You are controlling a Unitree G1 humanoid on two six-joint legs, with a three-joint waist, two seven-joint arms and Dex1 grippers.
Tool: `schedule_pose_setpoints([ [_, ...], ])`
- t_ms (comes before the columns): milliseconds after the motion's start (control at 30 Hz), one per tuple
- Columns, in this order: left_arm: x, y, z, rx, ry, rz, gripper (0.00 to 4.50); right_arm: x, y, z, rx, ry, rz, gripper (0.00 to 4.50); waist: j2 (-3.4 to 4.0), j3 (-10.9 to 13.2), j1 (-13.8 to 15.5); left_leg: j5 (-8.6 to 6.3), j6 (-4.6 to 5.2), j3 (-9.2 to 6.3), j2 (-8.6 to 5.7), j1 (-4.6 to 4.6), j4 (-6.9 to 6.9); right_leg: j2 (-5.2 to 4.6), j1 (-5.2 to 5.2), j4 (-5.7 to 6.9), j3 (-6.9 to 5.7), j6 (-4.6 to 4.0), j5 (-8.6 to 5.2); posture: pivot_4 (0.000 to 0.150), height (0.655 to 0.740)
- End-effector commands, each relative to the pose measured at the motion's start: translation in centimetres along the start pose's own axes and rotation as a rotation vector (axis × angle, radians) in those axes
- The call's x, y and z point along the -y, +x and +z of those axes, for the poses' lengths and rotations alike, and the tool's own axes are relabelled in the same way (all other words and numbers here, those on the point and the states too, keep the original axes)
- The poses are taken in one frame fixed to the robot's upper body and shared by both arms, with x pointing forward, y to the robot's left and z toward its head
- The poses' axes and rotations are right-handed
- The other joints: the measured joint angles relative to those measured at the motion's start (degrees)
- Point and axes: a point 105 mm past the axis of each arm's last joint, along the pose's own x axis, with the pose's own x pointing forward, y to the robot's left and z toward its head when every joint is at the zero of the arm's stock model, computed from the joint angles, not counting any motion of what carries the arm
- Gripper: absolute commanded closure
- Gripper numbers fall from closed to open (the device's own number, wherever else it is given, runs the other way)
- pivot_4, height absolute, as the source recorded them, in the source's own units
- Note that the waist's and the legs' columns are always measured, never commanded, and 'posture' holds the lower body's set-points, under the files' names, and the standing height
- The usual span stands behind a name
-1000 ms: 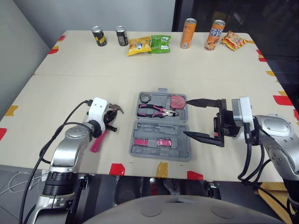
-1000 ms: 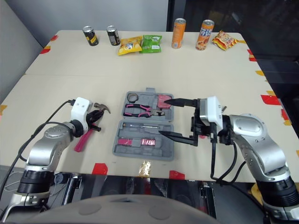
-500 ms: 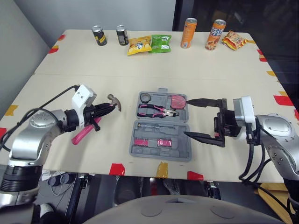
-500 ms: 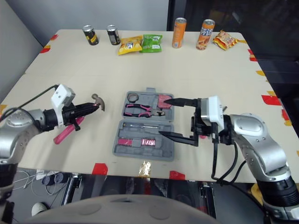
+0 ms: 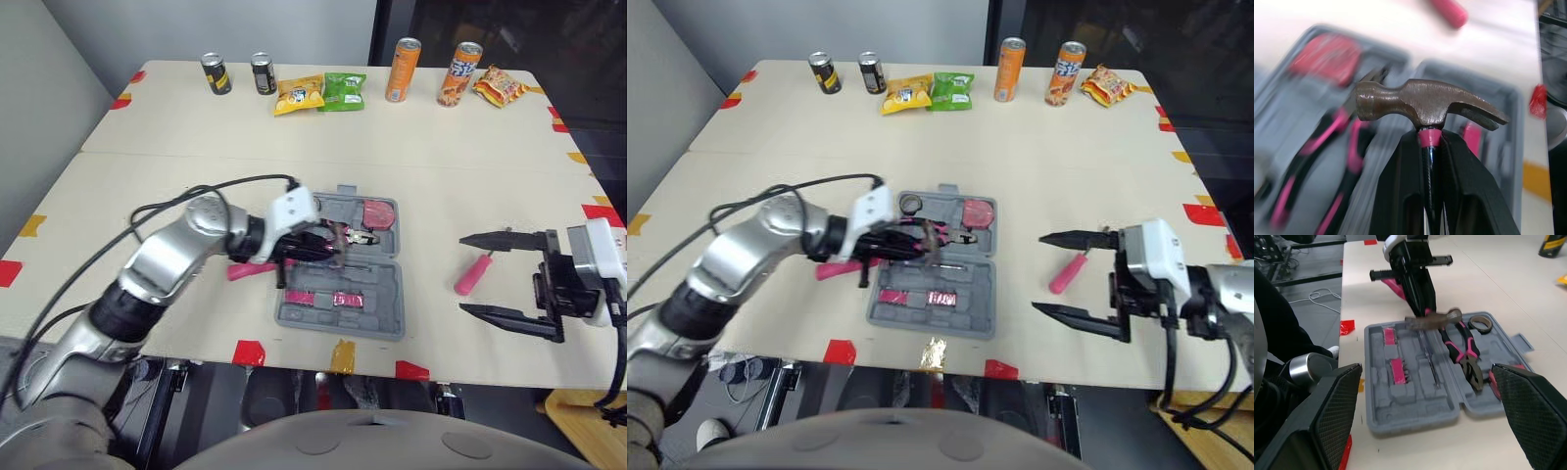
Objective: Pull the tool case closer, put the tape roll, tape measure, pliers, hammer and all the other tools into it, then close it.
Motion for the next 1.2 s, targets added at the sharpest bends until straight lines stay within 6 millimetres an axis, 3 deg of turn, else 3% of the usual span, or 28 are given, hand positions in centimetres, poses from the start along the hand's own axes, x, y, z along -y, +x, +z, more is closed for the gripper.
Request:
schedule_pose_setpoints([
  [33, 1.1, 2.0, 1.3, -0.054, 0.084, -0.030, 4.49, -0.4, -1.3, 1.0, -0.030, -0.031, 0.004, 0.00, 0.00, 0.00, 0.07, 0.00, 0.00, 0.00, 0.00, 0.00, 0.00, 0.00, 0.00, 0.00, 0.00, 0.00, 0.00, 0.150, 0.7400],
  [267, 2.2, 5.0, 1.5, -0.168, 0.151, -0.094, 4.49, -0.1, -3.0, 0.4, -0.082, -0.005, 0.013, 0.00, 0.01, 0.00, 0.19, 0.00, 0.02, -0.06, 0.00, -0.01, 0.05, 0.02, 0.05, 0.00, -0.05, 0.04, 0.01, 0.150, 0.7400],
  [467, 2.4, 6.5, 1.1, -0.225, 0.193, -0.114, 4.49, 0.9, -3.5, 0.3, -0.104, -0.014, 0.025, 0.00, 0.03, -0.02, 0.11, 0.00, 0.05, -0.07, -0.02, -0.03, 0.11, 0.00, 0.07, -0.01, -0.04, 0.09, 0.03, 0.150, 0.7400],
  [767, 1.8, 8.1, 0.2, -0.321, 0.213, -0.105, 4.49, 1.2, -3.4, 0.4, -0.111, -0.031, 0.040, 0.00, 0.04, -0.02, 0.25, 0.00, 0.08, -0.11, -0.02, -0.08, 0.18, -0.01, 0.07, -0.01, -0.07, 0.12, 0.05, 0.150, 0.7400],
  [1033, 1.6, 8.4, 0.0, -0.346, 0.208, -0.098, 4.49, 1.1, -3.4, 0.5, -0.111, -0.035, 0.039, 0.00, 0.05, -0.03, 0.27, 0.00, 0.12, -0.12, -0.02, -0.05, 0.22, -0.01, 0.09, 0.05, -0.08, 0.13, 0.06, 0.150, 0.7400],
  [1100, 1.4, 8.4, 0.2, -0.336, 0.206, -0.086, 3.46, 1.1, -3.4, 0.5, -0.109, -0.035, 0.038, 0.00, 0.06, -0.03, 0.28, 0.00, 0.12, -0.12, -0.02, -0.05, 0.23, -0.02, 0.10, 0.05, -0.08, 0.13, 0.06, 0.150, 0.7400],
  [1200, 0.9, 7.7, 0.9, -0.307, 0.193, -0.071, 2.46, 1.1, -3.3, 0.4, -0.107, -0.035, 0.037, 0.00, 0.06, -0.03, 0.29, 0.00, 0.12, -0.12, -0.02, -0.06, 0.25, -0.02, 0.10, 0.04, -0.08, 0.13, 0.06, 0.150, 0.7400],
])
